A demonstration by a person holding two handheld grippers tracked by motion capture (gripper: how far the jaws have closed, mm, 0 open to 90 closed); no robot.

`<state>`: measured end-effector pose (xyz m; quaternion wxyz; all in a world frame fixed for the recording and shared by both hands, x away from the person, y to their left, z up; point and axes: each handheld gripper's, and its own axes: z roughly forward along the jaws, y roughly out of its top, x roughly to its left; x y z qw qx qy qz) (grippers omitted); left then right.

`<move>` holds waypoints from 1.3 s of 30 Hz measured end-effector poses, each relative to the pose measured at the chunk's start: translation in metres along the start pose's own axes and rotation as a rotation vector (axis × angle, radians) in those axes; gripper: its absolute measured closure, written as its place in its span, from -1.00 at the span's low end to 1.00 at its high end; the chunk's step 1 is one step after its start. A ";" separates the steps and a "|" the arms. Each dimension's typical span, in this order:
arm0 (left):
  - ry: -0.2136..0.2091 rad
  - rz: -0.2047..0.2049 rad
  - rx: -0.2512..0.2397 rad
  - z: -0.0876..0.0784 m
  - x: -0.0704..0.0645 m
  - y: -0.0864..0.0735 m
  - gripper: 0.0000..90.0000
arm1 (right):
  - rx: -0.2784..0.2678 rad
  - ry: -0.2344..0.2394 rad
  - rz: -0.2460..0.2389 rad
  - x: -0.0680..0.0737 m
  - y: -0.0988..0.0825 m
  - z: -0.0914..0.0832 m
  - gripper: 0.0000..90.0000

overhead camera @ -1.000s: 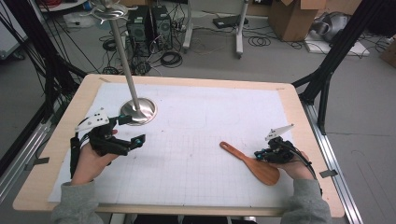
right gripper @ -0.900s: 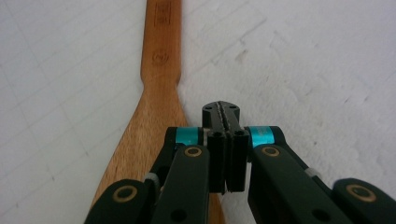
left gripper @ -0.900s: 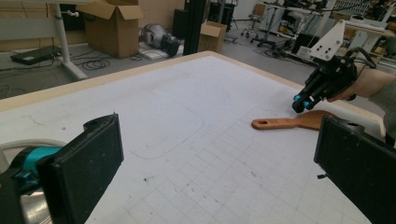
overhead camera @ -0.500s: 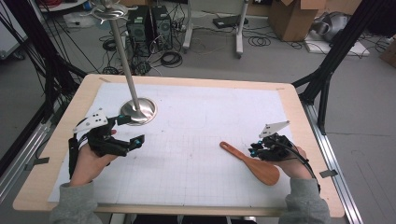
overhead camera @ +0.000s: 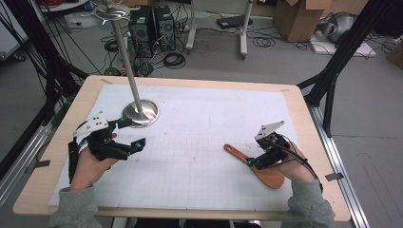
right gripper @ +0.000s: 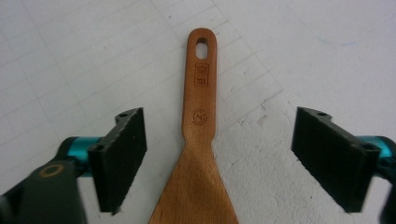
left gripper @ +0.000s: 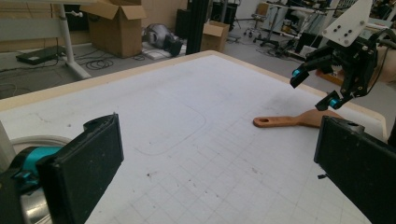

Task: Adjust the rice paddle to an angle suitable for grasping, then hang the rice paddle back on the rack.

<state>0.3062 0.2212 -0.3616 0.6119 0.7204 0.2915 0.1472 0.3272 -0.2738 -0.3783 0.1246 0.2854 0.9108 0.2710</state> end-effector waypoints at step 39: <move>0.023 -0.010 0.017 -0.010 -0.004 -0.007 -0.96 | 0.211 0.009 0.006 0.000 0.021 0.032 -0.64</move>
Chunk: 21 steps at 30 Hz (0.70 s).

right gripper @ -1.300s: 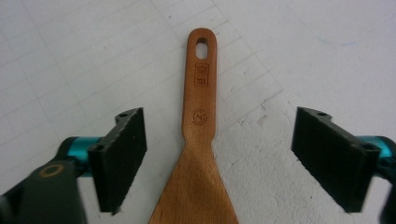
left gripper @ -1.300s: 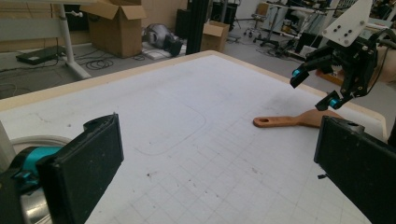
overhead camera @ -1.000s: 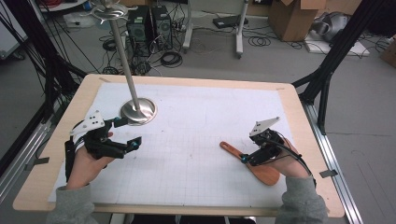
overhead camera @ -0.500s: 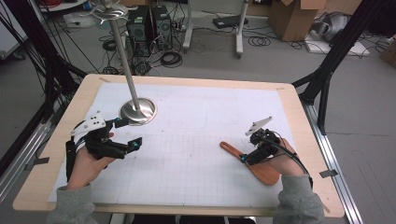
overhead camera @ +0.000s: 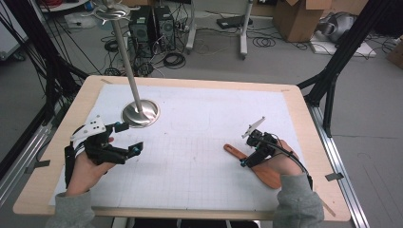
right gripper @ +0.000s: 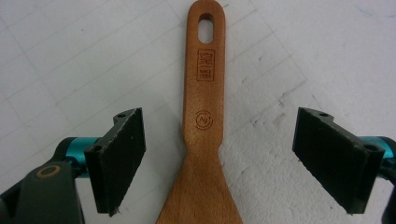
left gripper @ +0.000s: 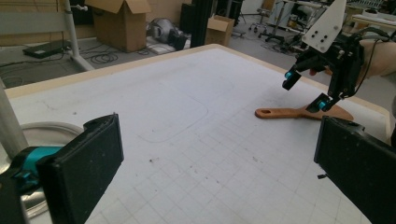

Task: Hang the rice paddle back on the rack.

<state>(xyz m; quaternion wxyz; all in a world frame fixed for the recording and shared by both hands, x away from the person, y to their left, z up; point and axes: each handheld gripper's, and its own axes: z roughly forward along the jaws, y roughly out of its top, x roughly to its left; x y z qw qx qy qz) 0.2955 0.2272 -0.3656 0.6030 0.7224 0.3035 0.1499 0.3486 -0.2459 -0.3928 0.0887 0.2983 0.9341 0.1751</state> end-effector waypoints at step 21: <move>0.033 -0.009 0.018 -0.015 -0.002 -0.008 -0.96 | 0.165 0.014 -0.016 -0.001 0.023 0.018 -0.28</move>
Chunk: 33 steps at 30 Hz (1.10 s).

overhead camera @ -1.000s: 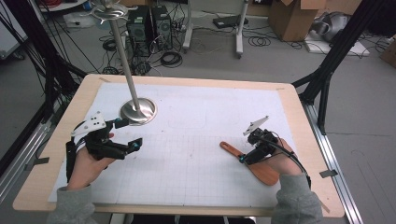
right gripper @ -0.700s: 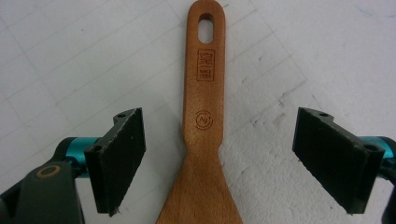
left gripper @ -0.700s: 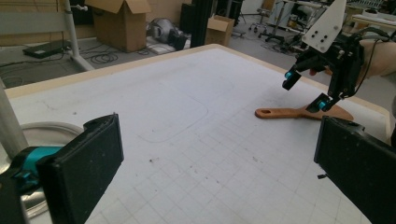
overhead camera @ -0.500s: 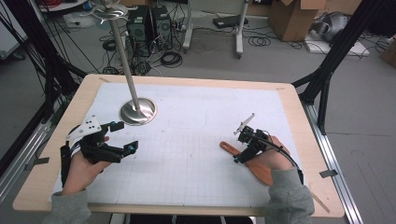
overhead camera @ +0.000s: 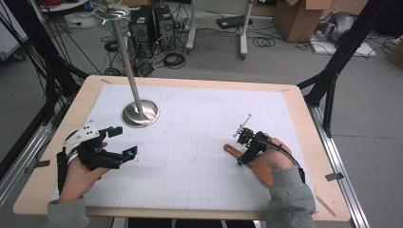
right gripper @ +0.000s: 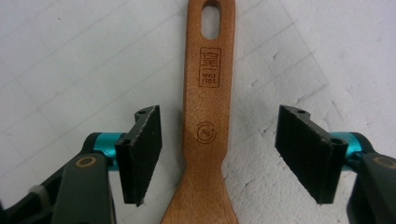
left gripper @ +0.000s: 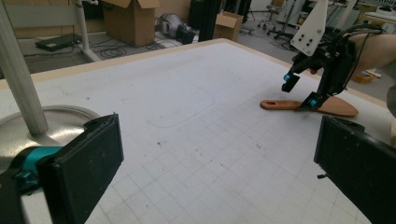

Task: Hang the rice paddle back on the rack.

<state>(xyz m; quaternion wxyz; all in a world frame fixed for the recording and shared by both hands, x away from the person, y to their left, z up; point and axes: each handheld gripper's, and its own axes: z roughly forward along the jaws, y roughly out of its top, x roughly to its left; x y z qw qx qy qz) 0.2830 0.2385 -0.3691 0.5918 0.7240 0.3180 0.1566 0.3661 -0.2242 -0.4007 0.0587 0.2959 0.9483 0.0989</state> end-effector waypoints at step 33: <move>-0.001 0.004 0.007 0.000 -0.003 -0.001 -0.96 | 0.047 0.041 -0.033 0.001 0.002 0.005 0.38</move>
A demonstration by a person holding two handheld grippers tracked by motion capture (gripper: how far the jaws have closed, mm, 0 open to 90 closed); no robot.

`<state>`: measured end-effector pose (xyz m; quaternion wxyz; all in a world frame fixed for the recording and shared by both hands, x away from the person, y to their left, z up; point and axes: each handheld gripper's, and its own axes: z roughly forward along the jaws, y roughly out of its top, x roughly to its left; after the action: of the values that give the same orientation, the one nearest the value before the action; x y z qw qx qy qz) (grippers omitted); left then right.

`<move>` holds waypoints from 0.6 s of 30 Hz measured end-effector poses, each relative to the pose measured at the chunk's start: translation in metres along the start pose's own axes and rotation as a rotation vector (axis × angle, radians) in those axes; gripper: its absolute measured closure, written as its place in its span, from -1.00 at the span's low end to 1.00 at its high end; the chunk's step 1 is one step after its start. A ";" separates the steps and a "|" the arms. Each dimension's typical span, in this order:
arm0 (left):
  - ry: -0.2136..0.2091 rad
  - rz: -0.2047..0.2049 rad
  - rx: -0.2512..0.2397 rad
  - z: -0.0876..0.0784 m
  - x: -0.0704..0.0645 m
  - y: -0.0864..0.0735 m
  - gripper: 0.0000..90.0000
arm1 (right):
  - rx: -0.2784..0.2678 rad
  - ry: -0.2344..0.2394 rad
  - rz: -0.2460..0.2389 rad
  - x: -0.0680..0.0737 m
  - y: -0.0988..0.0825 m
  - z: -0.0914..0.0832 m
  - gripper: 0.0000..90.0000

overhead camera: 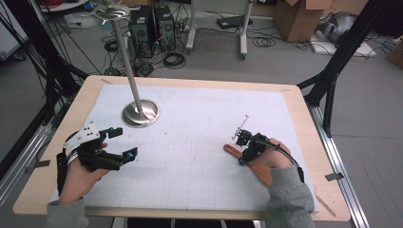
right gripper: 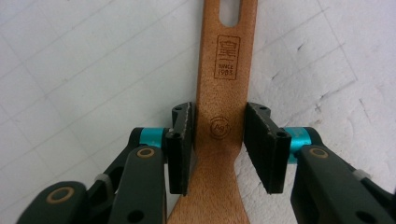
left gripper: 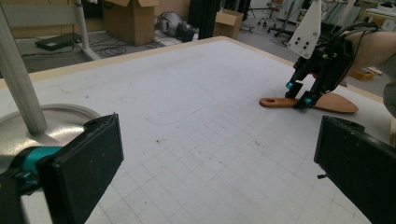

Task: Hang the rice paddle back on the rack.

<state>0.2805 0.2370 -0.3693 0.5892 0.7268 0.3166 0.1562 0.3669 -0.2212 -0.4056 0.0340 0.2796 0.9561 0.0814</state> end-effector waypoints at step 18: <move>0.001 -0.001 0.008 0.001 0.000 -0.001 -0.96 | -0.004 0.009 -0.009 0.000 0.000 -0.001 0.44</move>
<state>0.2810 0.2363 -0.3709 0.5863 0.7289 0.3178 0.1548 0.3670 -0.2218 -0.4048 0.0307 0.2748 0.9573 0.0844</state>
